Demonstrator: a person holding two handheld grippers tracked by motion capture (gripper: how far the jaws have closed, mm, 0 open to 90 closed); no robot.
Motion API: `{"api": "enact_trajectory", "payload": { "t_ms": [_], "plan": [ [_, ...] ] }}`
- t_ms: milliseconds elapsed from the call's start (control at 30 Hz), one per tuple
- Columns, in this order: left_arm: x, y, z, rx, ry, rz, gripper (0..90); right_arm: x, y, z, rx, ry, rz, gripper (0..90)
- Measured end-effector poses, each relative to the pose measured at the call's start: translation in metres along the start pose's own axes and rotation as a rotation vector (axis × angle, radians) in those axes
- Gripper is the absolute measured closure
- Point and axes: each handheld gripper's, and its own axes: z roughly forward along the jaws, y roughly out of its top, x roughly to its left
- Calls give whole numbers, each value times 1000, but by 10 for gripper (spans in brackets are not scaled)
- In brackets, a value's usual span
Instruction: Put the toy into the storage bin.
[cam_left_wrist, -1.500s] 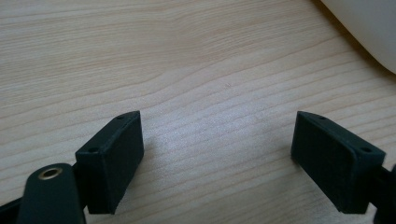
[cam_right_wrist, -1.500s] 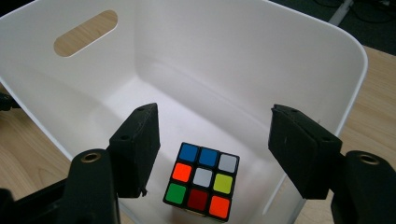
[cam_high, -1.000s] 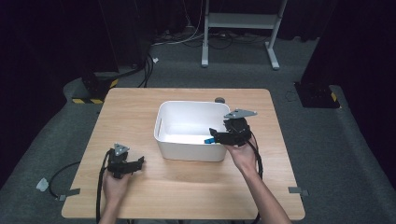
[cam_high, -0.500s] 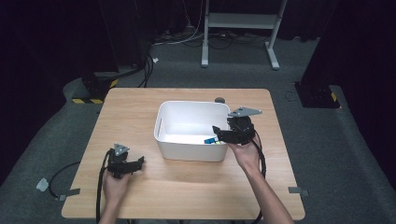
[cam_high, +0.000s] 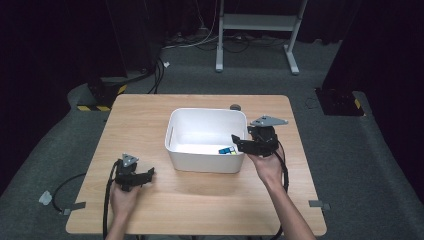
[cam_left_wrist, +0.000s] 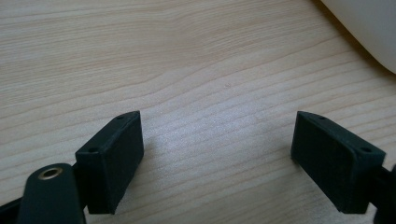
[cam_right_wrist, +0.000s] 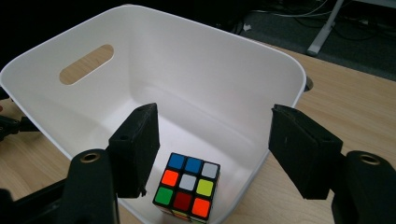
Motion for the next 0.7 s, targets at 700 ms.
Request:
{"api": "enact_trajectory", "payload": {
  "t_ms": [700],
  "plan": [
    [0, 0, 0, 0, 0, 0, 171, -18, -11, -26, -56, -6, 50, 335]
  ]
}}
